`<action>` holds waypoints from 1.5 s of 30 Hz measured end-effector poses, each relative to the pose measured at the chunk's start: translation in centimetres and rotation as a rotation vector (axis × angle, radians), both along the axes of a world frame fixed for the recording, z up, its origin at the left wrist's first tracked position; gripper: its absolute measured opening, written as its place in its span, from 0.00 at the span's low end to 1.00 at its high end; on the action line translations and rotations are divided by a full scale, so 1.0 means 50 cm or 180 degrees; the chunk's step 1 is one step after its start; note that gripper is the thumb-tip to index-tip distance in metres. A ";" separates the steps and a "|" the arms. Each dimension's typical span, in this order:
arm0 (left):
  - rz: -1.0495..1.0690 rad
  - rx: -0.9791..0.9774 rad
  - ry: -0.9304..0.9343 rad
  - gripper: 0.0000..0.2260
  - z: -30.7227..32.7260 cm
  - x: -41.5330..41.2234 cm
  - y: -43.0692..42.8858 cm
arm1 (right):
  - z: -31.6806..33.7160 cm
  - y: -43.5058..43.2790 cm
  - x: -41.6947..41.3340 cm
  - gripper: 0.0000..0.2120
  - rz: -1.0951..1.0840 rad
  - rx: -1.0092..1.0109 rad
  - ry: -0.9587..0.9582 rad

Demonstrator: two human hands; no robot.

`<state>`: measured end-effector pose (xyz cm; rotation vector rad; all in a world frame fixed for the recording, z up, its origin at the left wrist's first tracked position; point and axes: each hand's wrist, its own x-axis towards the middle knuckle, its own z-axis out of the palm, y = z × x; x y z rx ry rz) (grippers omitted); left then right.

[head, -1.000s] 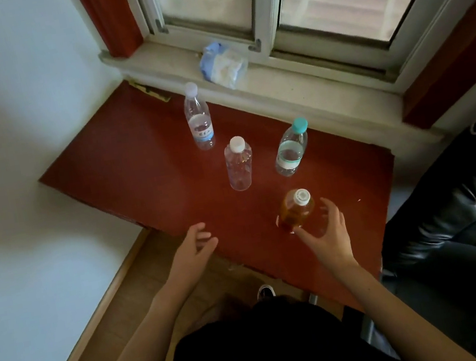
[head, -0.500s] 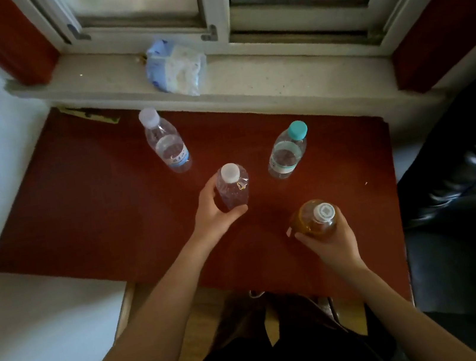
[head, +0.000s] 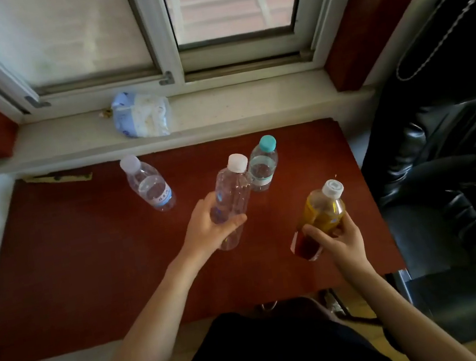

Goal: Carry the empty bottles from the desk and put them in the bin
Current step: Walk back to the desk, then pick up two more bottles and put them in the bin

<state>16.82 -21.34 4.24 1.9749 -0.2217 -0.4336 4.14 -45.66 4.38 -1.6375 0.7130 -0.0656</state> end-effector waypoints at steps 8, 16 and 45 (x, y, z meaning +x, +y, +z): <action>-0.0567 0.0108 0.1005 0.23 -0.032 -0.110 0.010 | 0.008 0.015 -0.175 0.08 -0.1014 0.0471 -0.0006; -0.1460 0.0269 0.1408 0.18 -0.058 -0.200 -0.089 | -0.029 0.009 -0.407 0.18 -0.2009 0.0664 0.0148; -0.4426 0.1347 0.0751 0.13 -0.067 -0.996 -0.689 | -0.073 0.109 -1.313 0.10 -0.5620 0.0553 0.0208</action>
